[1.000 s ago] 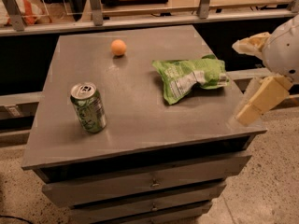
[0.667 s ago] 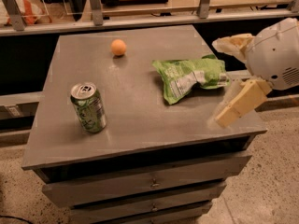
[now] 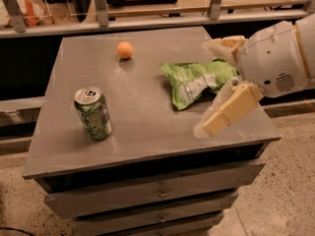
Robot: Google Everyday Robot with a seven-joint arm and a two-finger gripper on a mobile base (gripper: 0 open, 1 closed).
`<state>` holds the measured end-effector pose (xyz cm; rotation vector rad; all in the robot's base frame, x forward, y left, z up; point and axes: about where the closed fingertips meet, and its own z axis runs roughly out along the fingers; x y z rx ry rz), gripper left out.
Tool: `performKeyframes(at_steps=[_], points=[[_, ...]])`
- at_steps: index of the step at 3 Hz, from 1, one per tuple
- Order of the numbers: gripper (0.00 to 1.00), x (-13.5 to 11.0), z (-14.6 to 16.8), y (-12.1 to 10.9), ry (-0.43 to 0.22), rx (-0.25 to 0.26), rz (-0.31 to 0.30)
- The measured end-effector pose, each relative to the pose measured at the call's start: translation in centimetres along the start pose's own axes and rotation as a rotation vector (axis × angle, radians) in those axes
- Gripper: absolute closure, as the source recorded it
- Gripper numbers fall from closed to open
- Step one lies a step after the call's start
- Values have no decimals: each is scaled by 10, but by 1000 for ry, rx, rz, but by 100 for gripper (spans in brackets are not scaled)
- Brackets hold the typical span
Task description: Move green can near orange
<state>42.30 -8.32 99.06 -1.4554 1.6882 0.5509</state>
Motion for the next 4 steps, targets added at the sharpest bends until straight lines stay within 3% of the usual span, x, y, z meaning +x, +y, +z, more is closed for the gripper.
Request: performKeyframes(at_steps=[1,2,3,4], points=[[0,-2,0,2,-2,1,10],[0,0,25,14,-40,-4,73],[0,3,80,33,-108,-47,155],[0,2,128,46,-157,-92,175]])
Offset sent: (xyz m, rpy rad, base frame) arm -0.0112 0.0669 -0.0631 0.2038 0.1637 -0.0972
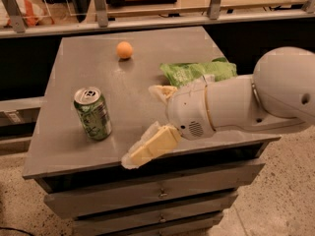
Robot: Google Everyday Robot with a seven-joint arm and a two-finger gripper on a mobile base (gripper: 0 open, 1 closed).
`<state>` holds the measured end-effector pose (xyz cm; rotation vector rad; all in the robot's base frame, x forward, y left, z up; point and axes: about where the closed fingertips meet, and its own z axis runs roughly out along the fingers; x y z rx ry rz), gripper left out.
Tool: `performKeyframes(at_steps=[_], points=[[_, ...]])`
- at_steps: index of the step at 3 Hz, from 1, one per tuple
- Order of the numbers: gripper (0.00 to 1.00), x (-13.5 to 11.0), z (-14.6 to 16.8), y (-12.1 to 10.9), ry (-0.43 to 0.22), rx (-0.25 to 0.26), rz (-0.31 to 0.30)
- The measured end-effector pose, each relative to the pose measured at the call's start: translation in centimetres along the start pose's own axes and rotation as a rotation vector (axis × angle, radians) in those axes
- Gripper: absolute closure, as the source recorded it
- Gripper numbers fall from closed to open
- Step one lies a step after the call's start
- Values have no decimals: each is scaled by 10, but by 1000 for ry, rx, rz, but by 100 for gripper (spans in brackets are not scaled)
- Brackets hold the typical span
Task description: Move green can near orange
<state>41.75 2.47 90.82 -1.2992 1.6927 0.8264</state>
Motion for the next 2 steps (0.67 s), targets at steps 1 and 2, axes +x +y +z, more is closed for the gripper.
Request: performKeyframes(at_steps=[1,2], points=[[0,0,42,-4,-44,-25,-39],[0,-4,73,-16,-94,-6,-95]])
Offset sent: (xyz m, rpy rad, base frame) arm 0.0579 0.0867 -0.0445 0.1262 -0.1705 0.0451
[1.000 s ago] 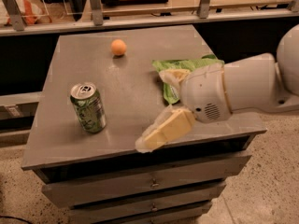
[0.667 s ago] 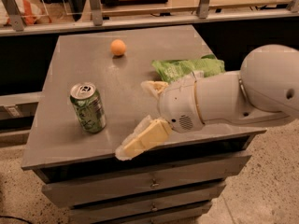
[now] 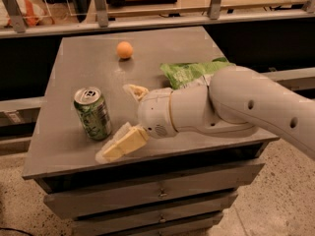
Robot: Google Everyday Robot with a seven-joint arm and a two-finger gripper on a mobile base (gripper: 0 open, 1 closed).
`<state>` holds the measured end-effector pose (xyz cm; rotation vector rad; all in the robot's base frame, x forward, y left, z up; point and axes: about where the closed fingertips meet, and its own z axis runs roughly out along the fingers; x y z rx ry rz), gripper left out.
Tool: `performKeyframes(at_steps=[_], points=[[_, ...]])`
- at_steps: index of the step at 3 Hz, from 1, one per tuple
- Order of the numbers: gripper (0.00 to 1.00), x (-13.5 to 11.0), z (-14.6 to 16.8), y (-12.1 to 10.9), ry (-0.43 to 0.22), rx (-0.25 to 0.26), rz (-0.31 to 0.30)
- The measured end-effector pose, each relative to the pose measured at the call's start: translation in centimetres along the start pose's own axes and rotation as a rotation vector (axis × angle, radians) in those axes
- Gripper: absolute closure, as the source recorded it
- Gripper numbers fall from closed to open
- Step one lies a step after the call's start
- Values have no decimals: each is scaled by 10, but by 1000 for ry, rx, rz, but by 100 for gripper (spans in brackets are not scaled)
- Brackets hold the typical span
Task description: Move green can near orange
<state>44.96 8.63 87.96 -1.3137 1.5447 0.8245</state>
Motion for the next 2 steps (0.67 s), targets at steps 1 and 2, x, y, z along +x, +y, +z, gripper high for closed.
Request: performKeyframes(at_steps=[1,2], points=[[0,0,0,0,0,-1,0],[0,-3,7,-2,-21,-1,-7]])
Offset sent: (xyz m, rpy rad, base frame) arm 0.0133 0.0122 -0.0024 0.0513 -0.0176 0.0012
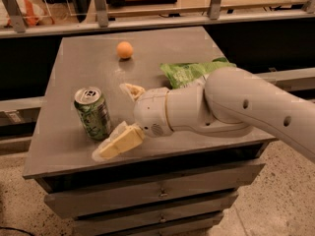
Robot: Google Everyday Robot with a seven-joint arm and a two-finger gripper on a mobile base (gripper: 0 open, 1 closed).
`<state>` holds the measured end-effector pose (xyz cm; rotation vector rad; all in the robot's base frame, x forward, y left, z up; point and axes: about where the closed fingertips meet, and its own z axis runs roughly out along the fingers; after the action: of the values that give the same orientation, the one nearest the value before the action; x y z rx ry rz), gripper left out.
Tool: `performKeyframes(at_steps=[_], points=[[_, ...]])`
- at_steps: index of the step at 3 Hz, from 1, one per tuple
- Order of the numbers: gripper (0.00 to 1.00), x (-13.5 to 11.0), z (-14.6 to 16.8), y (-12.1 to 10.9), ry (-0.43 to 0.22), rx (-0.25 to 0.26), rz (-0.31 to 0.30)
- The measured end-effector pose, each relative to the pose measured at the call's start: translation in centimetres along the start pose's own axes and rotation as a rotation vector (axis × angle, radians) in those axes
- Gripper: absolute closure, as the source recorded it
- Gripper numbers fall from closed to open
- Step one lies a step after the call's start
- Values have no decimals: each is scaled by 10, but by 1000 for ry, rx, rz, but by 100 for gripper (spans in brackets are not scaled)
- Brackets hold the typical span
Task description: Move green can near orange
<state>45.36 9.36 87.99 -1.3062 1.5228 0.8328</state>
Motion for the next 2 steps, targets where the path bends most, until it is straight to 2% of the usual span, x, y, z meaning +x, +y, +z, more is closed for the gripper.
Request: performKeyframes(at_steps=[2], points=[[0,-7,30,-21,-105,-52,-33]])
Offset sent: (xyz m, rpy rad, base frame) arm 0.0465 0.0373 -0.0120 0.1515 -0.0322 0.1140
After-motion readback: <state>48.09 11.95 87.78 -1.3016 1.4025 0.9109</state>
